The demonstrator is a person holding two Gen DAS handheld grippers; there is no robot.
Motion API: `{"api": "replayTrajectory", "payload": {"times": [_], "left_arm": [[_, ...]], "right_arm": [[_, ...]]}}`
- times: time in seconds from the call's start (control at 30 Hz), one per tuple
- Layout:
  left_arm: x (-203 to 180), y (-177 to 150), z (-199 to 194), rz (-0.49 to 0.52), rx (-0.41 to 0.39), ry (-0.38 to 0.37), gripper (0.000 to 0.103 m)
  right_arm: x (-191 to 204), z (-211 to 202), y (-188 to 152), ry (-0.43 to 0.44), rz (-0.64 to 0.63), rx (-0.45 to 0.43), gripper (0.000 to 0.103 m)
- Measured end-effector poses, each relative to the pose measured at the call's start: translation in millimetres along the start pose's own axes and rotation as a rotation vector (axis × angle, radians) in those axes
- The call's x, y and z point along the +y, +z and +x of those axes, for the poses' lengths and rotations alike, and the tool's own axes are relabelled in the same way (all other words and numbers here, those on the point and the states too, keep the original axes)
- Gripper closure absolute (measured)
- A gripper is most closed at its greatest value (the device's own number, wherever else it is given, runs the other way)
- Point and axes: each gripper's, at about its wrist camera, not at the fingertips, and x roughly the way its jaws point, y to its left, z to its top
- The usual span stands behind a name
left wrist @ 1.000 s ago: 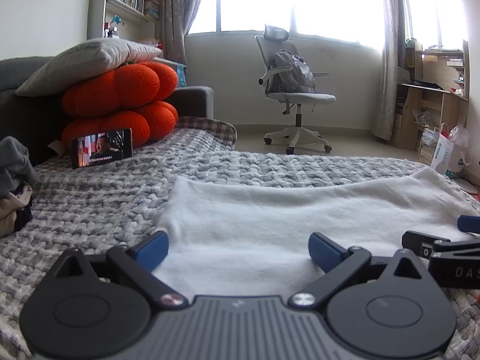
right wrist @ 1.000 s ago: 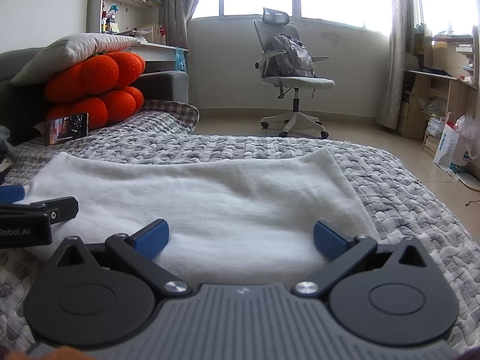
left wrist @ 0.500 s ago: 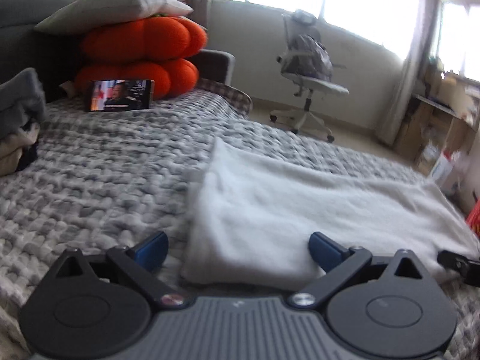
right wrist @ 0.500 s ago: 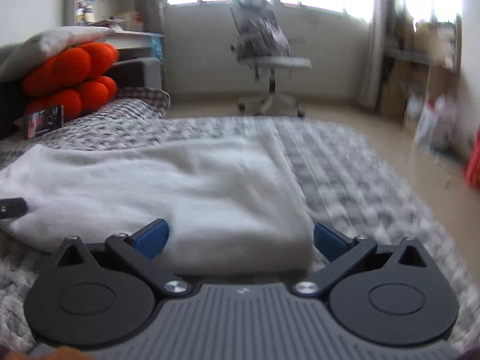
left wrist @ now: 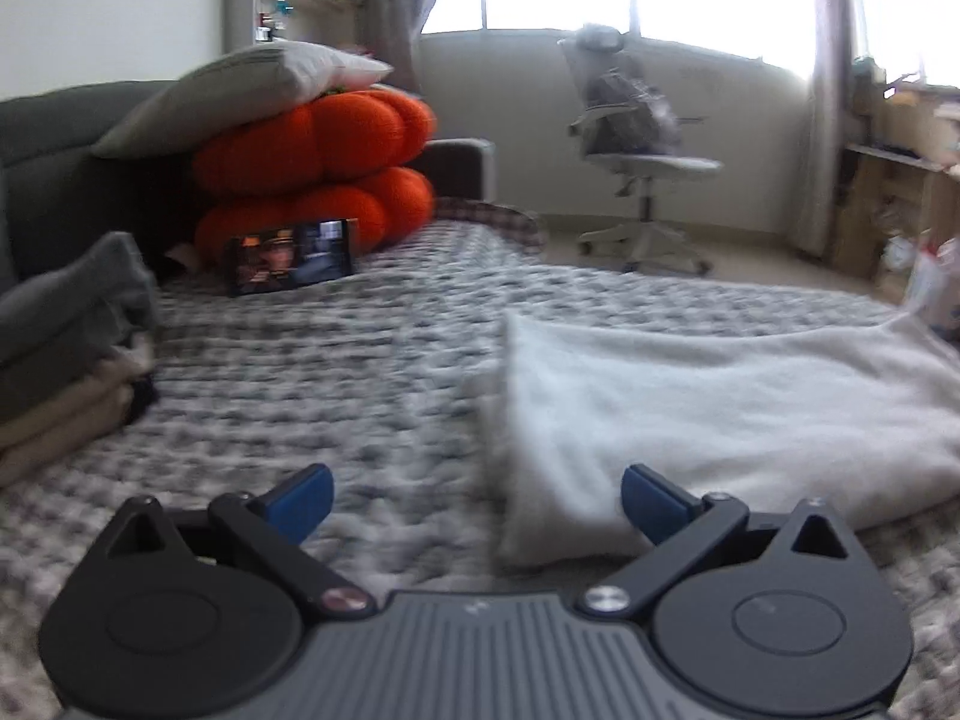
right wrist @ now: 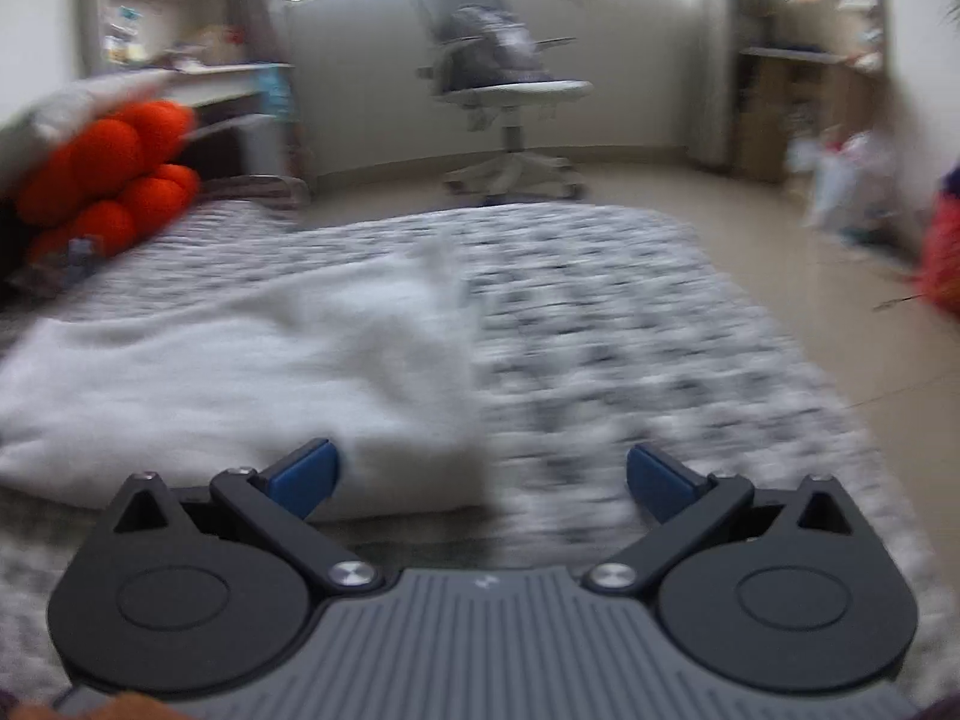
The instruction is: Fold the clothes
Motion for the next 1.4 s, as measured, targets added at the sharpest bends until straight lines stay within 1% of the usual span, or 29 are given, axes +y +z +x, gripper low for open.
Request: {"api": "replayTrajectory", "payload": {"times": [0.07, 0.17, 0.23, 0.3, 0.4, 0.47, 0.5, 0.53, 0.57, 0.6, 0.63, 0.67, 0.7, 0.73, 0.8, 0.83, 0.97, 1.03, 1.2, 1.4], "left_arm": [[4.3, 2.0, -2.7, -0.003, -0.005, 0.003, 0.0], [8.9, 7.6, -8.6, -0.019, -0.029, -0.005, 0.001], [6.0, 11.6, -9.7, -0.014, -0.031, 0.001, 0.001], [1.7, 13.8, -14.4, -0.014, -0.066, -0.02, 0.001], [-11.6, 17.1, -22.5, -0.007, -0.12, -0.048, 0.001], [-21.2, 18.0, -23.0, -0.011, -0.135, -0.08, 0.001], [-27.0, 17.0, -22.3, -0.009, -0.135, -0.092, 0.001], [-33.2, 15.9, -20.8, -0.004, -0.132, -0.098, 0.002], [-40.6, 14.1, -19.6, 0.013, -0.133, -0.103, 0.003], [-46.8, 12.0, -18.4, 0.037, -0.139, -0.097, 0.008], [-52.9, 9.9, -17.2, 0.061, -0.145, -0.091, 0.009], [-59.0, 7.9, -16.0, 0.085, -0.152, -0.085, 0.01], [-64.5, 5.9, -14.3, 0.106, -0.154, -0.078, 0.012], [-66.0, 5.0, -10.0, 0.104, -0.132, -0.073, 0.016], [-63.4, 3.3, -0.4, 0.069, -0.08, -0.083, 0.019], [-62.0, 1.2, 1.7, 0.06, -0.071, -0.083, 0.019], [-64.5, -2.6, 1.4, 0.083, -0.075, -0.069, 0.018], [-66.8, -3.4, 1.8, 0.091, -0.07, -0.066, 0.017], [-65.8, -2.4, 5.6, 0.078, -0.053, -0.078, 0.014], [-66.6, -2.3, 8.9, 0.077, -0.044, -0.069, 0.012]], "right_arm": [[-4.7, 0.2, -0.9, 0.014, 0.02, 0.005, 0.0], [-0.7, -0.9, -2.0, 0.005, 0.006, -0.007, 0.0], [6.3, -4.5, -0.4, -0.002, -0.009, -0.04, 0.0], [14.3, -9.9, 2.5, 0.007, -0.017, -0.087, 0.0], [25.2, -17.0, 5.1, 0.061, -0.024, -0.159, 0.0], [31.1, -17.8, 4.1, 0.148, -0.041, -0.178, 0.001], [34.9, -16.8, 3.0, 0.187, -0.051, -0.173, 0.009], [39.0, -14.1, 1.7, 0.211, -0.058, -0.158, 0.021], [42.7, -10.7, 0.1, 0.224, -0.066, -0.141, 0.023], [45.2, -7.7, -1.4, 0.223, -0.076, -0.128, 0.026], [47.0, -5.0, -2.9, 0.215, -0.089, -0.12, 0.032], [48.8, -2.2, -4.3, 0.207, -0.101, -0.112, 0.033], [50.6, 0.5, -5.8, 0.199, -0.113, -0.104, 0.035], [51.2, 2.2, -6.5, 0.196, -0.116, -0.098, 0.039], [51.0, 4.4, -6.9, 0.196, -0.111, -0.088, 0.04], [50.2, 4.8, -6.3, 0.197, -0.11, -0.085, 0.04], [51.5, 3.4, -9.0, 0.19, -0.119, -0.082, 0.041], [52.9, 3.2, -10.7, 0.186, -0.124, -0.085, 0.041], [52.4, 5.8, -10.3, 0.189, -0.122, -0.085, 0.041], [52.4, 7.2, -11.1, 0.19, -0.115, -0.084, 0.04]]}}
